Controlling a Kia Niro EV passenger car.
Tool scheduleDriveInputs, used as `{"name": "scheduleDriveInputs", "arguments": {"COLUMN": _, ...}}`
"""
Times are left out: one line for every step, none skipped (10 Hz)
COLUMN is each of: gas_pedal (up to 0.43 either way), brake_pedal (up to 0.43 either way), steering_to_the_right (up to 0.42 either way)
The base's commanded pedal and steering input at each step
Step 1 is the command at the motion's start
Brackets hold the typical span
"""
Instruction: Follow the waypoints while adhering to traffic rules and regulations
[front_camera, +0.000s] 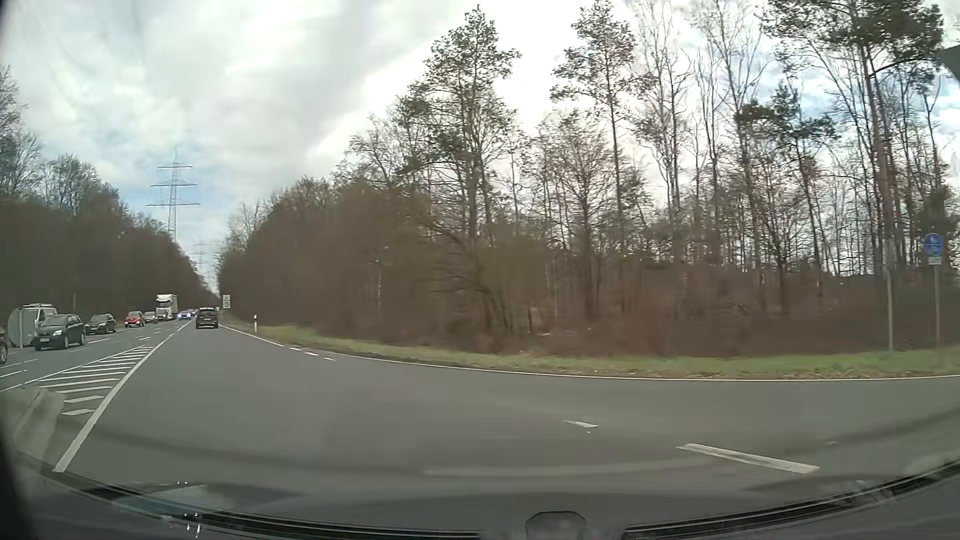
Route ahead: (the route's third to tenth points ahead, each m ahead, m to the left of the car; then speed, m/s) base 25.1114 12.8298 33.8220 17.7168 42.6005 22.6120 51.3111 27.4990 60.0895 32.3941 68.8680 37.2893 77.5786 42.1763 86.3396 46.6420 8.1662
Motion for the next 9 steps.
{"name": "scheduleDriveInputs", "arguments": {"gas_pedal": 0.287, "brake_pedal": 0.000, "steering_to_the_right": -0.211}}
{"name": "scheduleDriveInputs", "arguments": {"gas_pedal": 0.287, "brake_pedal": 0.000, "steering_to_the_right": -0.211}}
{"name": "scheduleDriveInputs", "arguments": {"gas_pedal": 0.287, "brake_pedal": 0.000, "steering_to_the_right": -0.210}}
{"name": "scheduleDriveInputs", "arguments": {"gas_pedal": 0.287, "brake_pedal": 0.000, "steering_to_the_right": -0.209}}
{"name": "scheduleDriveInputs", "arguments": {"gas_pedal": 0.299, "brake_pedal": 0.000, "steering_to_the_right": -0.207}}
{"name": "scheduleDriveInputs", "arguments": {"gas_pedal": 0.311, "brake_pedal": 0.000, "steering_to_the_right": -0.201}}
{"name": "scheduleDriveInputs", "arguments": {"gas_pedal": 0.311, "brake_pedal": 0.000, "steering_to_the_right": -0.190}}
{"name": "scheduleDriveInputs", "arguments": {"gas_pedal": 0.311, "brake_pedal": 0.000, "steering_to_the_right": -0.179}}
{"name": "scheduleDriveInputs", "arguments": {"gas_pedal": 0.311, "brake_pedal": 0.000, "steering_to_the_right": -0.169}}
